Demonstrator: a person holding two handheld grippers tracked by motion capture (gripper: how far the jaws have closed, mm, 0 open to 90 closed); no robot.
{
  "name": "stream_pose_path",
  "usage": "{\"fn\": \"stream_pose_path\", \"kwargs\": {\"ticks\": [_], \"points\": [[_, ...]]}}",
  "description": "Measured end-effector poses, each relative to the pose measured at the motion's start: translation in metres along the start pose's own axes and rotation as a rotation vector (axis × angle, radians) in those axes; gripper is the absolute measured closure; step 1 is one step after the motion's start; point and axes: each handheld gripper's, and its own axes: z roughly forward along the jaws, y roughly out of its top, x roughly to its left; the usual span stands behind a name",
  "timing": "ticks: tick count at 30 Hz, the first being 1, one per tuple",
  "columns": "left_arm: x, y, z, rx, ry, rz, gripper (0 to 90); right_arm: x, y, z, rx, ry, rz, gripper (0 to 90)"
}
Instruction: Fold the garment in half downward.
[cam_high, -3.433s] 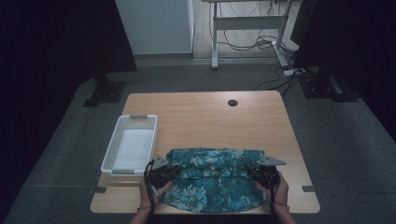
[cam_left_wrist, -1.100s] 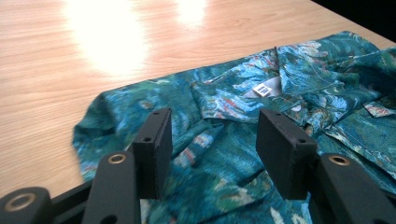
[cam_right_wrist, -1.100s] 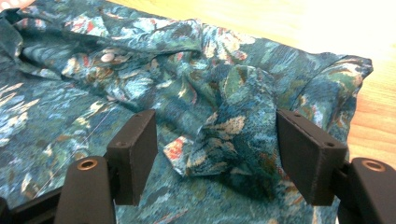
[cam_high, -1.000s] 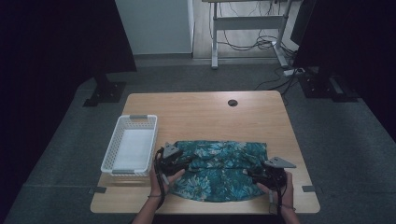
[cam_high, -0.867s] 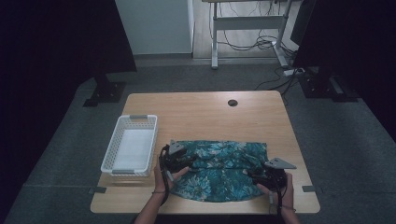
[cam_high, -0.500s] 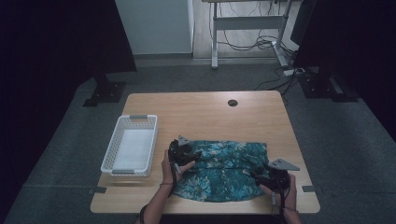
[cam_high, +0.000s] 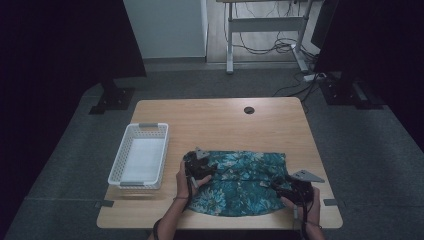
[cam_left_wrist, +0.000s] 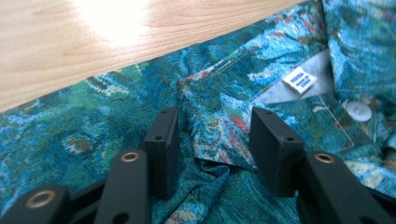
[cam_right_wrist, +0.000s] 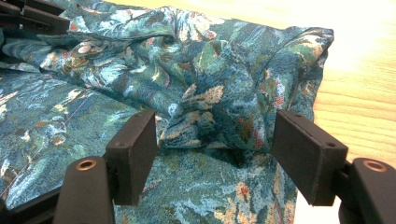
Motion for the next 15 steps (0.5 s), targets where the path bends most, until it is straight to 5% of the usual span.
{"fn": "stream_pose_path", "kwargs": {"ticks": [15], "points": [[-0.0041,-0.0033,-0.0028,-0.028,-0.017,-0.028,82.8,-0.0022,-0.0007,-0.0015,-0.006,-0.007,0.016,30.6]]}}
